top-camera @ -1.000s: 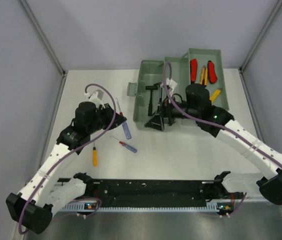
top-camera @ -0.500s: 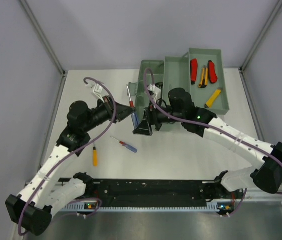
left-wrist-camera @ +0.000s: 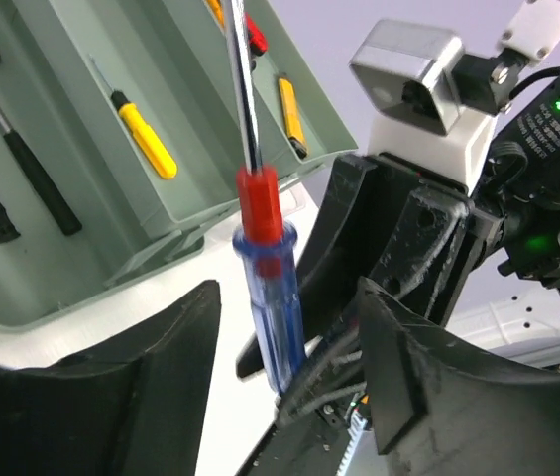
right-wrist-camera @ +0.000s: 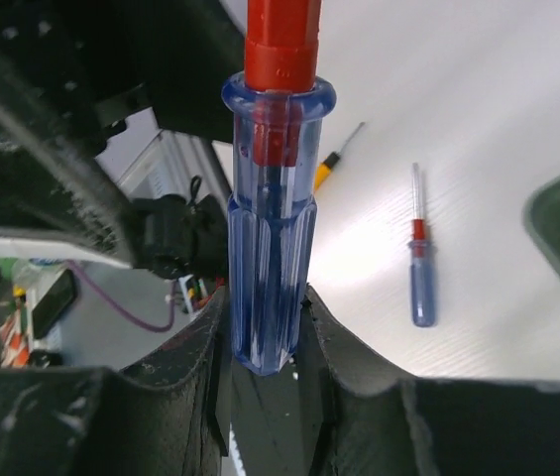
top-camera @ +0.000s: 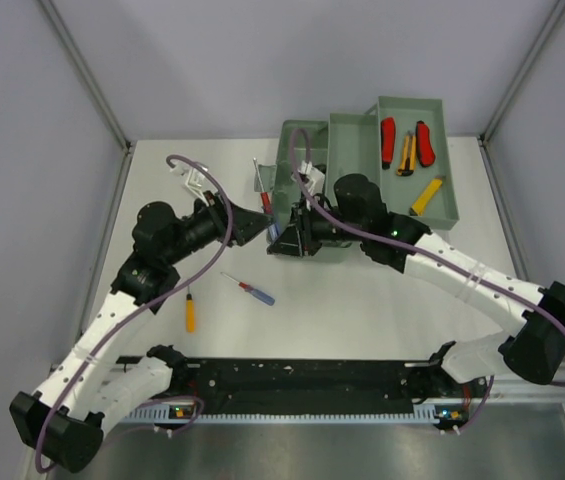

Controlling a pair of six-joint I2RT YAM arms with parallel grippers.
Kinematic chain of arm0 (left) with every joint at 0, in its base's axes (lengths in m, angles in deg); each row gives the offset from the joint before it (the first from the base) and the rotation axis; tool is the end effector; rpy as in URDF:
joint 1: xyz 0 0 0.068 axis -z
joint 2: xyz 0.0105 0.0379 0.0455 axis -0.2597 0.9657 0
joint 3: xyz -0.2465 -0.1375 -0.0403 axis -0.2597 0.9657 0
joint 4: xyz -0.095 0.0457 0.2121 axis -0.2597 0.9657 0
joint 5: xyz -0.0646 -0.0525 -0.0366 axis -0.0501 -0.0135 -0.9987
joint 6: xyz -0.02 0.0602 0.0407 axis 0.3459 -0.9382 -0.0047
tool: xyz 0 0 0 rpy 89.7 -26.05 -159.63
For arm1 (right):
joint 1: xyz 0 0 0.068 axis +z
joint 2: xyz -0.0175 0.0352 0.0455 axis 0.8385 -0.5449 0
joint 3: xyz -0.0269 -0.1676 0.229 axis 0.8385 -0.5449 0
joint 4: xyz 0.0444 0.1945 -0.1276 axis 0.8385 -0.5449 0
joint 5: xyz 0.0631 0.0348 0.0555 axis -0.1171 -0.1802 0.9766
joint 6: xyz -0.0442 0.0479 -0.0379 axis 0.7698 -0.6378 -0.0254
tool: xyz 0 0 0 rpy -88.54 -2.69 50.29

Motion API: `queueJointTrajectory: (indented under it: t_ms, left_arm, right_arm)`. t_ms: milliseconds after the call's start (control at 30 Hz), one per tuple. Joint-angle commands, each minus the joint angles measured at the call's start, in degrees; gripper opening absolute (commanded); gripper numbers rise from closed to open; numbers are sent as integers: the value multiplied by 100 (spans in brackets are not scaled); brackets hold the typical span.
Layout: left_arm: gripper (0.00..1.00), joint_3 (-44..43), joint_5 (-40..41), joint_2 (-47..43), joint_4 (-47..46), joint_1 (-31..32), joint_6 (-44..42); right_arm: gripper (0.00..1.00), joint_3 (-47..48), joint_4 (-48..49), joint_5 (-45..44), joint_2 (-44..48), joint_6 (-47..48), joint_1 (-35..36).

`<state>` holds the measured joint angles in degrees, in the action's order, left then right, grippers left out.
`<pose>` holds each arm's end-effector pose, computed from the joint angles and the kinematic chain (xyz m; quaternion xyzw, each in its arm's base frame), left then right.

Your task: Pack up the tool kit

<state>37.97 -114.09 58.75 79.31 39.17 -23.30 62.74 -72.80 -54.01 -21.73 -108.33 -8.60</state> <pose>0.1634 -0.1073 0.3834 0.0629 0.6989 -0.5316 0.4743 0.1814 0.2507 0.3674 -0.2834 0.7513 0.5074 0.3126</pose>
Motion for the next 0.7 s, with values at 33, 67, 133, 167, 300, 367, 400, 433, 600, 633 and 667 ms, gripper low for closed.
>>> queueJointTrajectory:
  t_ms: [33,67,133,167,300,367,400,433,600,633,667]
  left_arm:
    - [70,-582,483,-273,1199,31,-748]
    - [74,-670,728,-299,1498,31,-871]
    - [78,-837,1211,-343,2008,31,-1082]
    - [78,-899,1440,-352,2210,31,-1170]
    - [80,-873,1995,-440,2686,23,-1390]
    - [81,-785,2162,-449,2792,23,-1408]
    - [81,-742,2250,-449,2845,23,-1417]
    - [81,-715,2303,-440,2889,23,-1426]
    - [81,-566,2628,-431,3091,23,-1391]
    - [81,-557,2699,-431,3135,23,-1382]
    - [81,-557,2821,-431,3179,23,-1356]
  right_arm:
    - [0,562,-433,-1591,219,502,-135]
    - [0,606,-592,-1846,237,529,-223]
    - [0,651,-900,-2217,246,599,-477]
    - [0,642,-962,-2357,254,608,-609]
    - [0,563,-1085,-3225,237,967,-1137]
    - [0,650,-1173,-3753,45,1266,-1287]
    - [0,746,-1226,-4043,-70,1372,-1366]
    - [0,808,-1226,-4246,-219,1547,-1436]
    - [0,1239,-1182,-5109,-1097,2171,-1709]
    - [0,1361,-1182,-5240,-1264,2225,-1735]
    - [0,1467,-1182,-5363,-1440,2269,-1753]
